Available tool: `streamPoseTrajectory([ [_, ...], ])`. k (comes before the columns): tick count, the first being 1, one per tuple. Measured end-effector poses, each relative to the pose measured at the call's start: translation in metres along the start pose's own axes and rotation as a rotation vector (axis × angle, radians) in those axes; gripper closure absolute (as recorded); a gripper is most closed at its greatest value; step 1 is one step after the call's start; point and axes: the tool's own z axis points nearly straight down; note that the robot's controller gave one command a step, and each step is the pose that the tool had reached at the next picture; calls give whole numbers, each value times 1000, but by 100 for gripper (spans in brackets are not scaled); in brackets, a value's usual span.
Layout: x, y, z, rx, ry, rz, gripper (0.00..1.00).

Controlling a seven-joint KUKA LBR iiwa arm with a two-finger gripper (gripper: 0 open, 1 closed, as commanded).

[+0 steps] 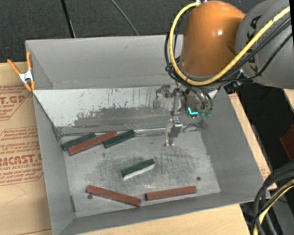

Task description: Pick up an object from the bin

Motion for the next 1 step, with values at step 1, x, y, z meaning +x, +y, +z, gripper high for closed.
streamPoseTrajectory([
  [1, -1, 0, -5, 0, -8, 0, 0],
])
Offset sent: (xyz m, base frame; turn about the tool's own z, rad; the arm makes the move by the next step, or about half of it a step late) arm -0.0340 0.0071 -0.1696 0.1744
